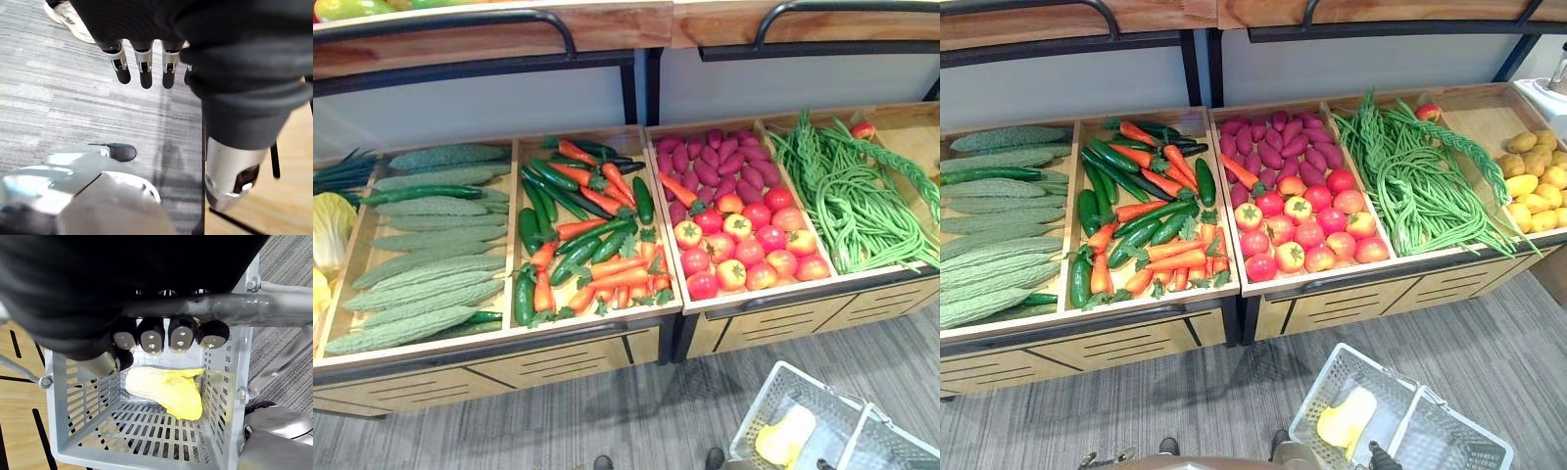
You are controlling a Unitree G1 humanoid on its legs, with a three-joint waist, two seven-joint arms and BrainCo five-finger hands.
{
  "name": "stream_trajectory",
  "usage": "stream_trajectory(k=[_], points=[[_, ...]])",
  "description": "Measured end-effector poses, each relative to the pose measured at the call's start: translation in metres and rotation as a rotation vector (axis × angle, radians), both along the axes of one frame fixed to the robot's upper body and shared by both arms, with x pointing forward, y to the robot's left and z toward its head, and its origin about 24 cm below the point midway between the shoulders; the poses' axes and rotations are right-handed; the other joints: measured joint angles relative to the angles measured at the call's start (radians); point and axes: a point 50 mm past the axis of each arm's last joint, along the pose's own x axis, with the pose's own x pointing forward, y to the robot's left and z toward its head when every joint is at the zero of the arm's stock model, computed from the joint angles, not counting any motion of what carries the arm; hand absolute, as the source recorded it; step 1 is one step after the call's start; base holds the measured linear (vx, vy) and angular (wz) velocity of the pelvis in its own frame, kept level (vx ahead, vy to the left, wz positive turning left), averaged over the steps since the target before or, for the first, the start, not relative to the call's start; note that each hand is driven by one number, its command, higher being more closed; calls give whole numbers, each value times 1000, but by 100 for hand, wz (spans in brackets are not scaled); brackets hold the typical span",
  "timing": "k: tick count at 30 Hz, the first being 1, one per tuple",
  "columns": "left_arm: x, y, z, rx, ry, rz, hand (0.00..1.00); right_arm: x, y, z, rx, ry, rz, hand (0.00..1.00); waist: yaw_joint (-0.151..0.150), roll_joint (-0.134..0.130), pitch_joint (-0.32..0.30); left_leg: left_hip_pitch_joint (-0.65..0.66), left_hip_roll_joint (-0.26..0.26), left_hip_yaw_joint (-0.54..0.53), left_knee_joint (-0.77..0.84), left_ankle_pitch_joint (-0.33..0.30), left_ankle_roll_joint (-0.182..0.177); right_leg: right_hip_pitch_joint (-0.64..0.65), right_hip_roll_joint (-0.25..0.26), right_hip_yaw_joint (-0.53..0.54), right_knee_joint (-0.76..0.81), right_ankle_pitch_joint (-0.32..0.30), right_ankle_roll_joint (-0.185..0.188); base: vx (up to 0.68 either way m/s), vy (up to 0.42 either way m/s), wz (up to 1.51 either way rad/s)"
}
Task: Pick vegetable in the basket
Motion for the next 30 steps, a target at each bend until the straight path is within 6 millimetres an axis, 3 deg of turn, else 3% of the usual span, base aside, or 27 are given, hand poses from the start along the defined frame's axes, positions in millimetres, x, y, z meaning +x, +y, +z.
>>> stream_trajectory(k=[4,7,10,13,18,21,30], points=[[8,27,12,115,-90,282,0,-13,-1,-1,-8,29,-19,100,4,-4,-16,4,-6,1,-1,0,0,20,-6,-6,-21,7,5,40,22,8],[29,59,40,312,-223,449,0,-19,-1,-1,-22,51,-36,100,5,0,-25,17,-6,3,-1,0,0,41,-7,-15,-26,7,5,32,10,9],[63,84,86,542,-416,455,0,-21,-2,0,-45,61,-31,100,9,7,-31,18,-5,4,-1,0,0,42,-6,-18,-27,8,3,0,0,0],[92,93,136,771,-583,376,0,-23,-3,2,-73,68,0,100,15,17,-39,26,-6,14,-1,0,0,48,-7,-13,-27,10,5,2,6,-5],[134,71,213,1002,-905,183,0,-23,-3,2,-83,76,63,100,17,15,-51,35,-5,47,-1,-3,2,53,-2,7,-40,21,5,-7,6,-9],[151,50,240,1078,-1030,36,0,-23,-3,2,-86,72,68,100,15,14,-52,41,-6,74,-1,-7,5,47,5,32,-46,31,7,-7,4,-23],[180,23,253,1100,-1110,-353,0,-21,-5,3,-96,68,80,100,-15,19,-67,70,-3,180,-1,-24,1,20,20,124,-52,48,7,19,12,-32]])
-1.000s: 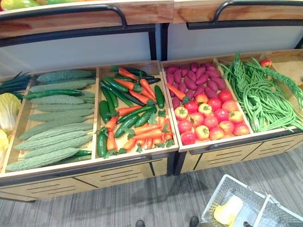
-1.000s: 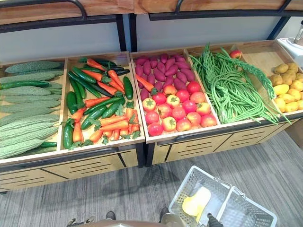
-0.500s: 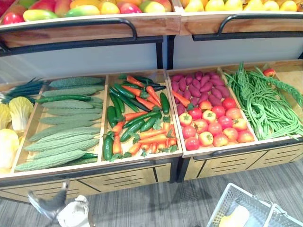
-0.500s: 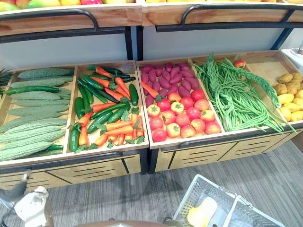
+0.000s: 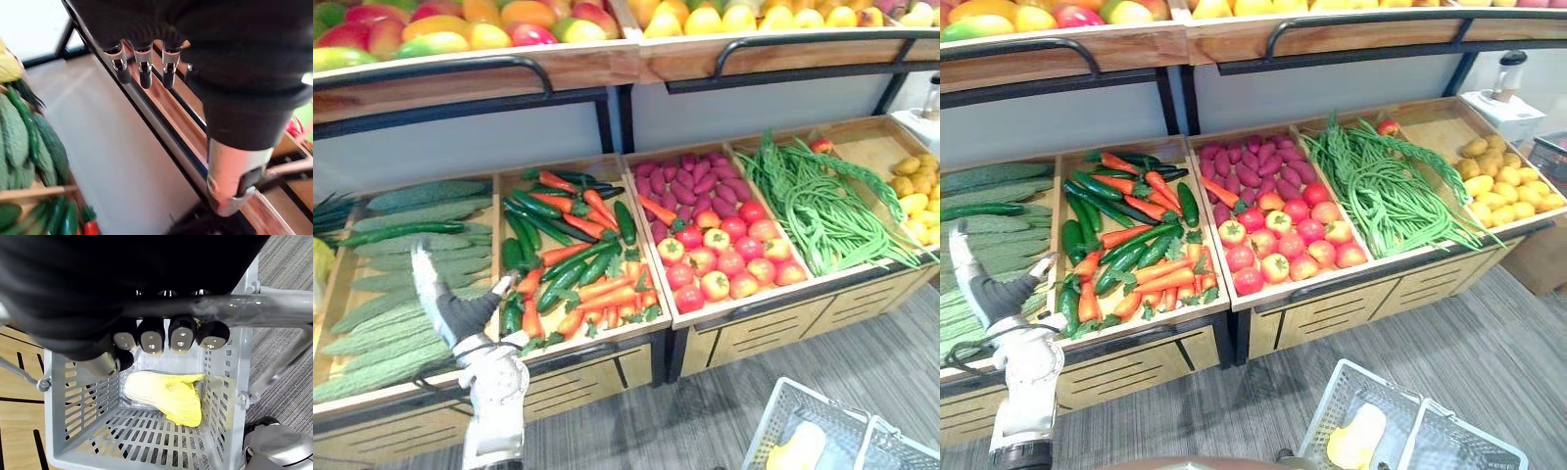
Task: Pick vegetable in the basket
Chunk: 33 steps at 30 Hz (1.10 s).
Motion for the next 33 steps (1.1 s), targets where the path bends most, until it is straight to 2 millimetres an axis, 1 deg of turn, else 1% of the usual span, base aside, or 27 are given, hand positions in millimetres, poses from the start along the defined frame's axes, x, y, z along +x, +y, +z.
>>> stream_trajectory(k=[3,5,8,10,12,14,18,22,25,28,31,33], points=[[14,-6,4,74,39,-89,0,2,-1,0,-4,2,24,100,-8,3,-2,6,2,28,0,-4,-4,-11,5,23,1,4,-1,11,3,-26],[26,-9,4,168,110,-167,0,9,-3,3,-20,-18,56,100,-23,12,2,5,2,45,0,-6,-4,-19,6,38,-1,10,-1,0,-5,-19],[39,-10,1,273,203,-248,0,13,-5,5,-35,-29,87,100,-24,21,3,4,3,76,0,-12,-3,-38,8,61,-1,17,2,5,-5,-27],[50,-13,-4,325,275,-301,0,18,-9,8,-50,-43,111,100,-25,28,7,0,-1,95,0,-16,-2,-51,5,77,-1,19,5,12,3,-21],[55,-17,-8,349,326,-344,0,21,-9,9,-51,-49,128,100,-26,30,12,-2,-2,99,0,-18,-2,-54,4,78,-1,19,5,23,3,-8],[61,-20,-15,359,378,-371,0,24,-9,10,-54,-58,142,100,-25,26,15,-13,-3,102,0,-19,-3,-67,4,81,0,19,5,27,-8,-3],[69,-21,-27,355,467,-389,0,30,-11,13,-67,-82,158,100,-25,24,31,-49,2,115,40,-30,-7,-84,-2,79,2,19,4,35,-16,4],[74,-22,-29,381,504,-402,0,38,-13,16,-77,-100,166,100,-22,24,53,-58,6,134,57,-30,-7,-84,-5,77,2,19,4,9,-6,3],[76,-22,-34,390,556,-415,0,42,-15,18,-87,-106,189,100,-22,27,66,-63,7,133,63,-33,-8,-85,-6,75,4,19,4,-7,-5,2],[80,-20,-37,389,595,-417,0,47,-15,19,-92,-121,195,100,-22,24,74,-90,7,129,70,-33,-6,-113,-11,69,16,19,4,-34,-19,6],[78,-9,-46,407,670,-408,0,51,-16,20,-94,-126,206,100,-22,24,76,-90,6,128,78,-34,-6,-114,-15,64,21,19,5,-2,-4,1],[77,-4,-44,422,682,-395,0,51,-16,20,-94,-126,207,100,-21,24,76,-92,6,127,80,-34,-6,-118,-17,60,24,19,5,-2,-19,5]])
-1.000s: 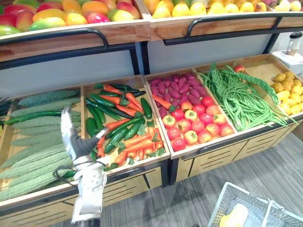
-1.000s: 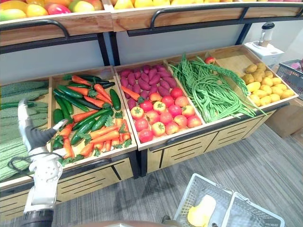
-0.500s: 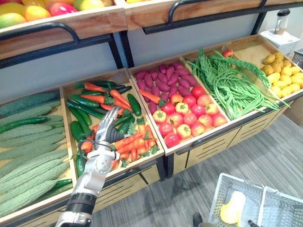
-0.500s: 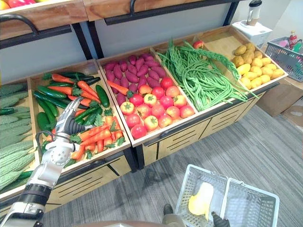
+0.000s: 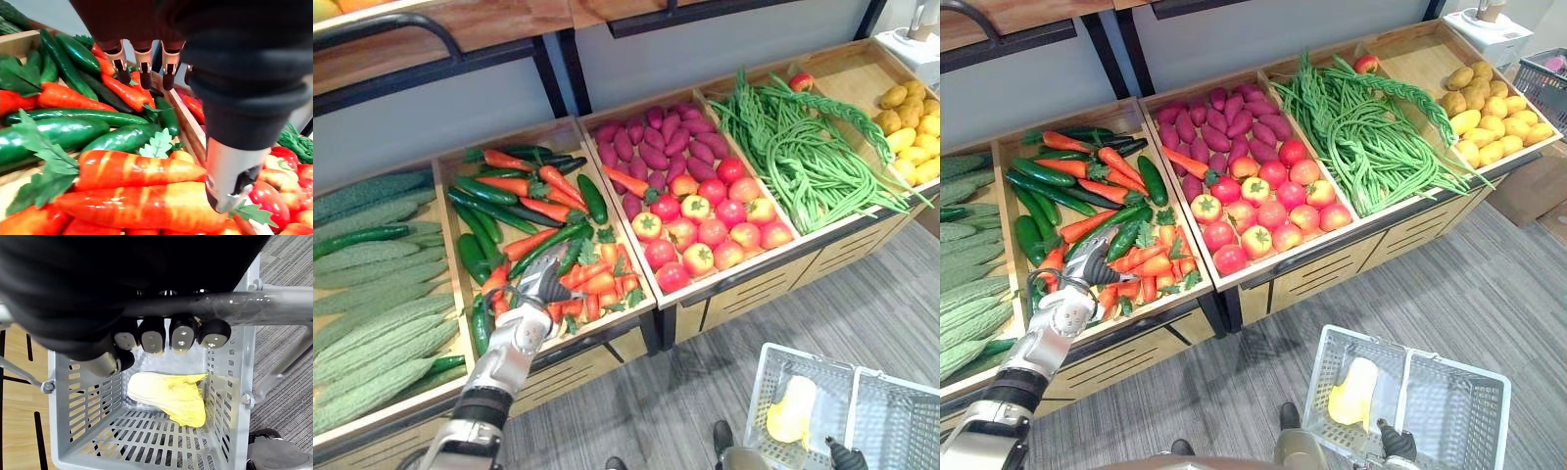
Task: Pick vegetable in the basket
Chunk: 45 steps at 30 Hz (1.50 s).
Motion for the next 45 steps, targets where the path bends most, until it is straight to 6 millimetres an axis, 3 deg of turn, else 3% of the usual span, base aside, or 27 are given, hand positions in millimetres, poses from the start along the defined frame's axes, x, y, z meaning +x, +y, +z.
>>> stream_trajectory(k=[9,23,31,32,39,45], points=[[0,10,-9,50,92,0,0,9,4,1,0,-11,42,100,0,-2,2,-36,-1,-1,6,0,0,-31,-7,-12,1,0,0,0,-9,2],[28,-1,14,34,27,-5,0,44,-2,14,-23,-98,77,100,-1,-20,74,-101,-1,37,27,1,1,-117,-5,24,27,6,3,13,-9,-6],[35,-2,17,23,11,18,0,60,-3,20,-39,-139,87,100,0,-23,108,-137,6,60,44,1,1,-161,3,46,23,27,1,-13,-16,-8],[35,0,16,23,8,27,100,61,-3,21,-40,-141,88,100,0,-24,112,-137,9,64,47,1,1,-161,5,51,23,29,1,-5,-19,-5],[40,5,26,5,-47,81,100,67,-3,23,-48,-149,110,100,1,-28,125,-140,18,84,52,1,3,-161,17,76,-12,60,-1,-24,-26,-11],[41,3,21,-9,-34,88,100,66,-5,24,-57,-146,114,100,1,-29,127,-137,18,99,52,1,4,-158,20,86,-27,74,2,-2,-19,-5]])
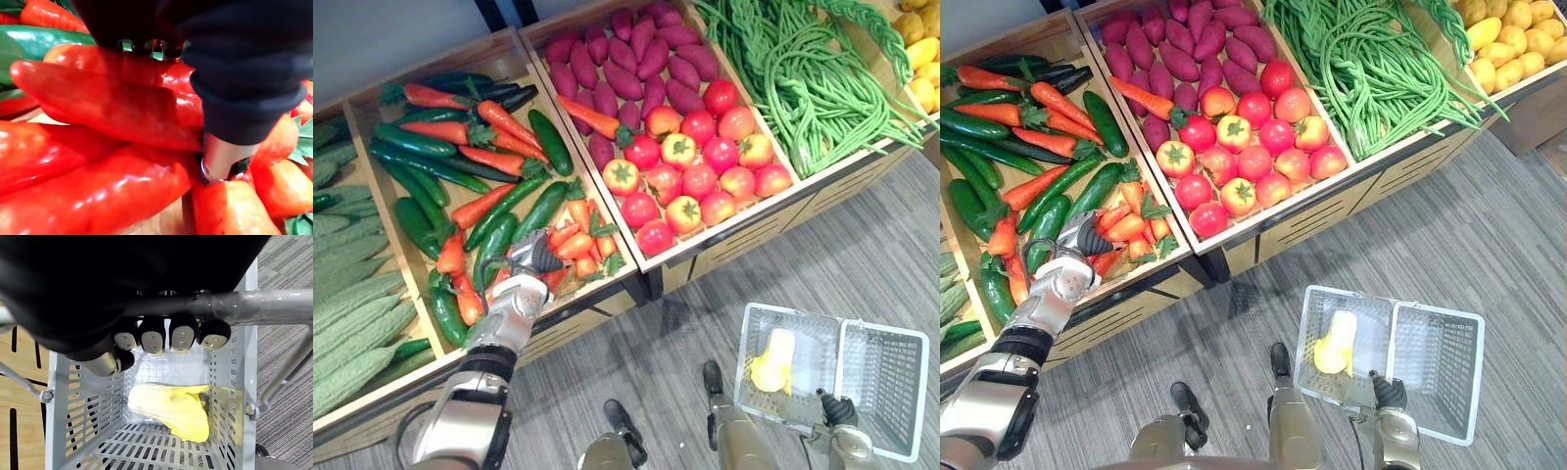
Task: Pick vegetable in the basket
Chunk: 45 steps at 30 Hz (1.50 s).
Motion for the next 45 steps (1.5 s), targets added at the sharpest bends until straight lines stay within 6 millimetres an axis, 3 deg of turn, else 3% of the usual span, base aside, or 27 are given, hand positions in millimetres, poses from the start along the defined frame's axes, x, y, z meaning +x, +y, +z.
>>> stream_trajectory(k=[11,22,26,31,33,39,45], points=[[-2,3,-2,32,14,19,100,-11,-2,-4,-6,32,-4,100,-3,-2,11,35,3,-41,1,2,3,66,-6,-31,-16,2,0,-4,-9,9],[-9,-12,71,117,-322,-69,100,-29,-9,-7,-14,73,-49,100,23,1,4,71,-4,-104,-5,13,18,153,-21,-96,-36,1,0,-10,-5,17],[-20,-14,66,127,-335,-80,100,-36,-16,-7,-33,105,-74,100,25,0,-37,91,-22,-104,-49,35,23,158,-27,-98,-41,1,0,-7,4,5],[-35,-35,72,135,-400,-188,100,-47,-28,-6,-72,151,-74,100,25,-5,-79,132,-35,-91,-69,39,24,185,-24,-78,-52,3,2,5,0,-8],[-38,-45,73,149,-409,-262,100,-44,-37,0,-130,173,-23,100,26,-7,-94,154,-38,-59,-72,35,21,188,-19,-48,-53,6,6,0,3,-45],[-48,-81,72,169,-433,-492,100,2,-65,41,-373,150,276,100,19,-12,-111,246,-32,131,-53,-11,-3,169,23,130,-55,24,20,-39,-2,-89],[-52,-97,65,166,-393,-593,100,46,-63,89,-636,76,599,100,-8,-17,-121,314,-8,289,-3,-57,-34,160,82,275,-52,47,25,-26,-24,-84]])
